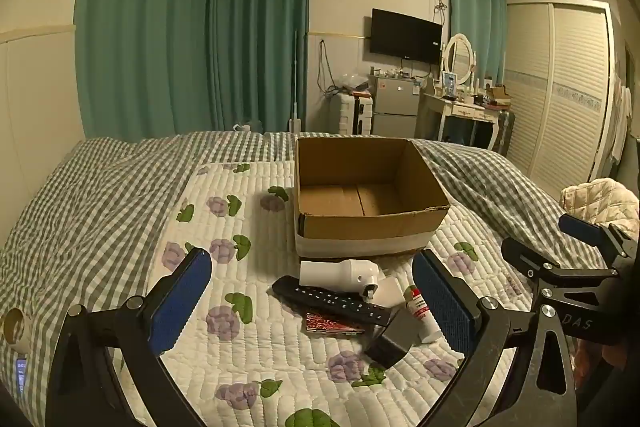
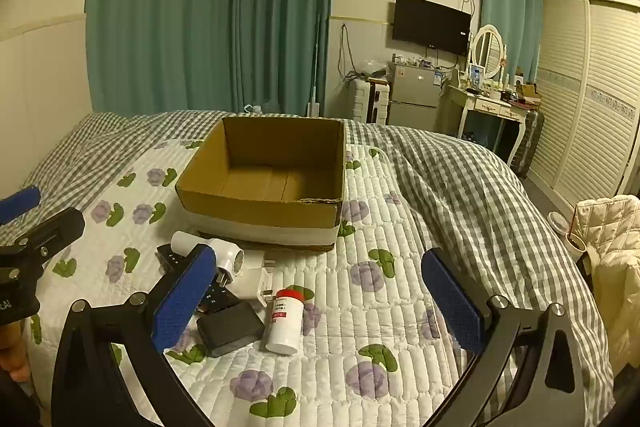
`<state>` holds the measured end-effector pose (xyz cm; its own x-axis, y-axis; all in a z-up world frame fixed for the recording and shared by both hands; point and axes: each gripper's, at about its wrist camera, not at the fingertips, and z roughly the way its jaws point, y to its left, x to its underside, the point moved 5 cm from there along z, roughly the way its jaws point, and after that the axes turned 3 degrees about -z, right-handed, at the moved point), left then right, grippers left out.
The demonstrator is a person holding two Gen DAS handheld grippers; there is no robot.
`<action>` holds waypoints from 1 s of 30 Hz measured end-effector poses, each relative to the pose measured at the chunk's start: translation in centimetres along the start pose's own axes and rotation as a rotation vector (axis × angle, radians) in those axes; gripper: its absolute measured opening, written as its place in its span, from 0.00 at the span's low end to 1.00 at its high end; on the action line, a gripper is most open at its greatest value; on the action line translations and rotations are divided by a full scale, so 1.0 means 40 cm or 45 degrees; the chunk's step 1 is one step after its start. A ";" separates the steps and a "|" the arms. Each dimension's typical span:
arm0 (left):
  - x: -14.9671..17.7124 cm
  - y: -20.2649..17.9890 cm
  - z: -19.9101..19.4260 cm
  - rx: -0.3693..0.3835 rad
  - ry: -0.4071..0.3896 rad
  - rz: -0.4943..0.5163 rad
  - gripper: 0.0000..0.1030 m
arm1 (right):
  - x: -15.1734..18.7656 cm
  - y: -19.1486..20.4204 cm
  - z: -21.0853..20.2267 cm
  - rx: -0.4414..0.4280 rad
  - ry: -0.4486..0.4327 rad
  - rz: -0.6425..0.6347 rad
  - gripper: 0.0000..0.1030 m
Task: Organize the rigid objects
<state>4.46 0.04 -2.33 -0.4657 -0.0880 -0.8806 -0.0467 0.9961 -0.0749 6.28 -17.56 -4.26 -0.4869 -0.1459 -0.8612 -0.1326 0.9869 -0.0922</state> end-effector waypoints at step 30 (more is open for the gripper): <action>0.010 0.012 0.021 -0.042 0.005 -0.005 1.00 | 0.010 -0.001 0.015 -0.008 0.033 0.010 1.00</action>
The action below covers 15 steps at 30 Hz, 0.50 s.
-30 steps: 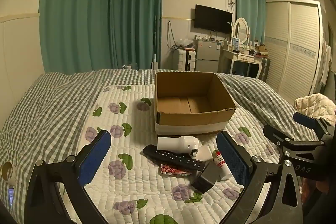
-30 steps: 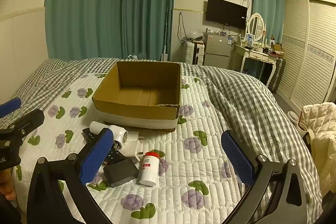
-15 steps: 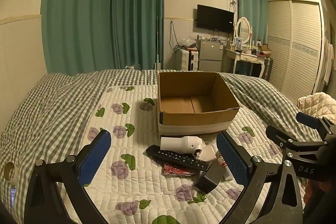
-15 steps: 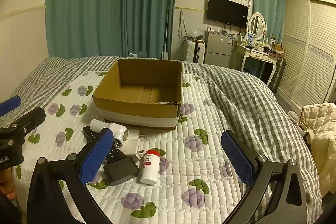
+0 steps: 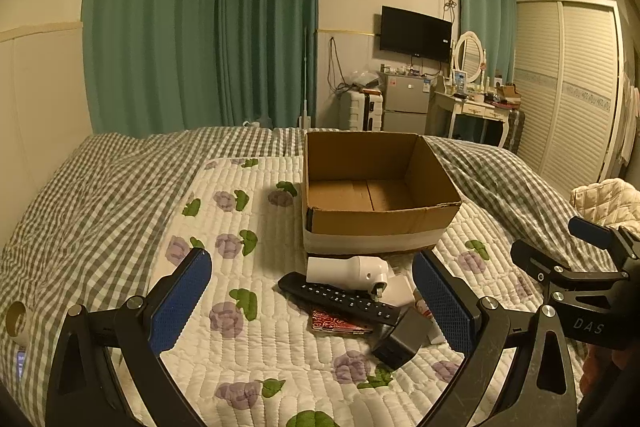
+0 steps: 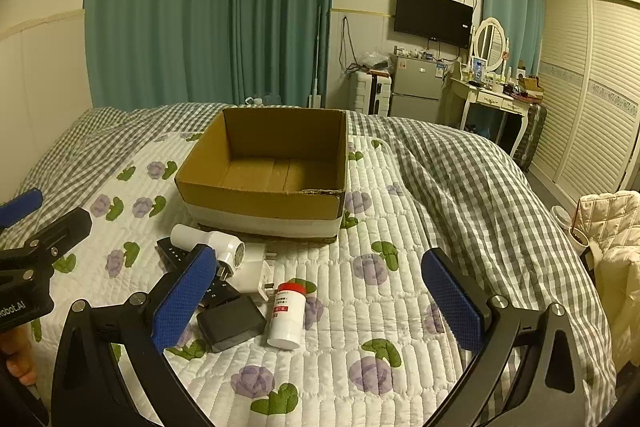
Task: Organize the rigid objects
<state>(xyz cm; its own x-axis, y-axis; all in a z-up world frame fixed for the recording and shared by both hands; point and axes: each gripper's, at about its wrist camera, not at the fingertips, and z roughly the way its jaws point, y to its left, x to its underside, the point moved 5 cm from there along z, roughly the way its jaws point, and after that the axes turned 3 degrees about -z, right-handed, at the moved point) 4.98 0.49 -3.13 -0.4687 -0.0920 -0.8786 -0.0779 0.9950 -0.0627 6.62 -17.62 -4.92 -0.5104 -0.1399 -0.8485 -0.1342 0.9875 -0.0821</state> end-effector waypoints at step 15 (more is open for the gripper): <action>-0.001 -0.003 0.000 -0.004 0.013 -0.001 1.00 | 0.015 0.002 0.008 0.003 0.019 -0.015 1.00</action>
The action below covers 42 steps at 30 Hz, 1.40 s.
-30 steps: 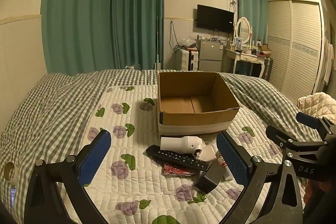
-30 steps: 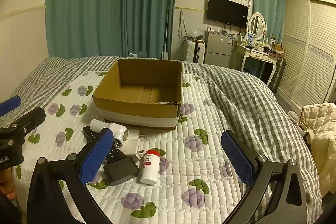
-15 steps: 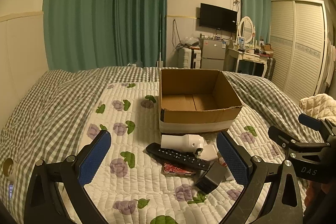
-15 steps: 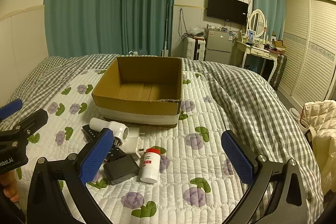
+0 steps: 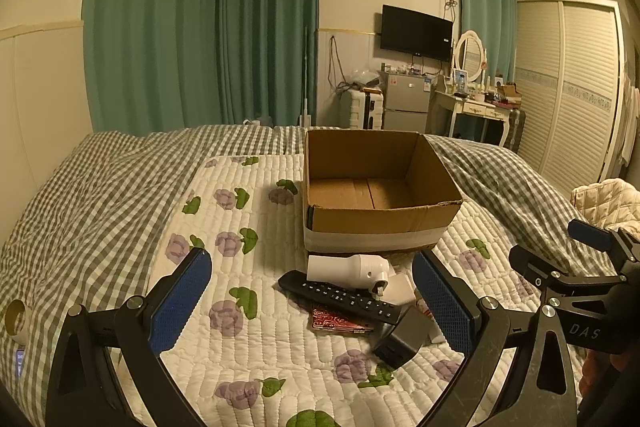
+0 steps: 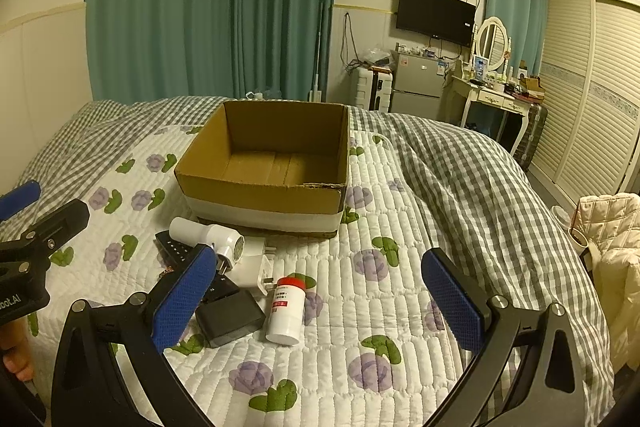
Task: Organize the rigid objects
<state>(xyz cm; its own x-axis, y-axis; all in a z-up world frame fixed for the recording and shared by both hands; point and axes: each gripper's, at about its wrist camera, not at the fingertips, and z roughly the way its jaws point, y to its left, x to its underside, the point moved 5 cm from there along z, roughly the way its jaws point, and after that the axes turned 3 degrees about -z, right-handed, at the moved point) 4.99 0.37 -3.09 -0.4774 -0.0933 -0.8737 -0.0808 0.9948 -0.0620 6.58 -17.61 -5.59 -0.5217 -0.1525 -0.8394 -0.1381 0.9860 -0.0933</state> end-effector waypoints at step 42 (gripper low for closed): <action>-0.014 -0.012 -0.023 0.010 -0.019 -0.051 1.00 | -0.027 0.000 -0.035 -0.057 -0.022 0.020 0.99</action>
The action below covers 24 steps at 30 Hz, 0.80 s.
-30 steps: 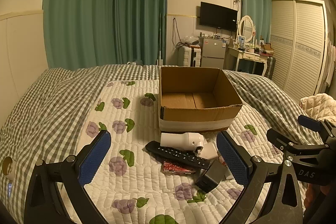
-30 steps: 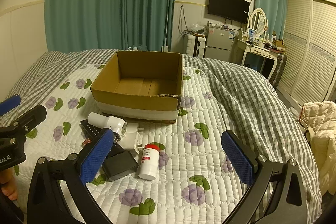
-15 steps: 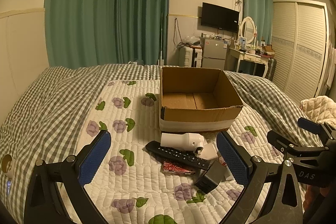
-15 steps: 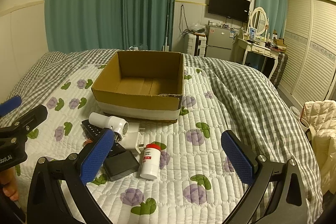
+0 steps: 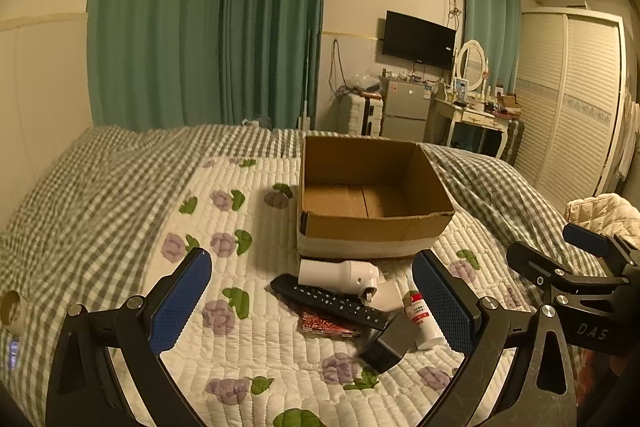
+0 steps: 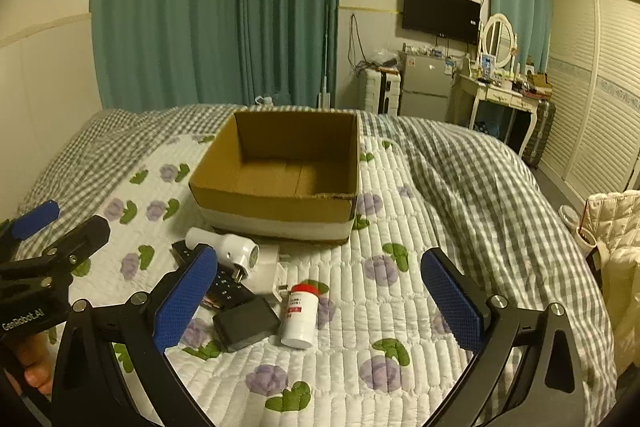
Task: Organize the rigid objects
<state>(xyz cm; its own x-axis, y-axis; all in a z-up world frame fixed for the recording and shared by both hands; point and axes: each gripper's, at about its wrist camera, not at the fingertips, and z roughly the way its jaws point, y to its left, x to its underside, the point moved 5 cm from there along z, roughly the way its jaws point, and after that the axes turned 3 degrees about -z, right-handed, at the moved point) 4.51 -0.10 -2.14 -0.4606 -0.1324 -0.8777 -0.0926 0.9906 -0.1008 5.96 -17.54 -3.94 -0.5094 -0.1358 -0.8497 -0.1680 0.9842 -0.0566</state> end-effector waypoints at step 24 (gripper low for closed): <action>0.256 -0.182 0.269 0.179 0.491 0.207 0.97 | 0.100 -0.125 0.169 0.034 0.319 0.120 0.99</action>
<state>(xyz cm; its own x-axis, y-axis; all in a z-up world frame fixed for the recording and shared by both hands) 9.98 -8.28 -15.44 -0.7577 0.0488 -0.6508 0.1169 0.9912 -0.0618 10.47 -22.23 -10.59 -0.7153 -0.0641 -0.6959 -0.0892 0.9960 -0.0001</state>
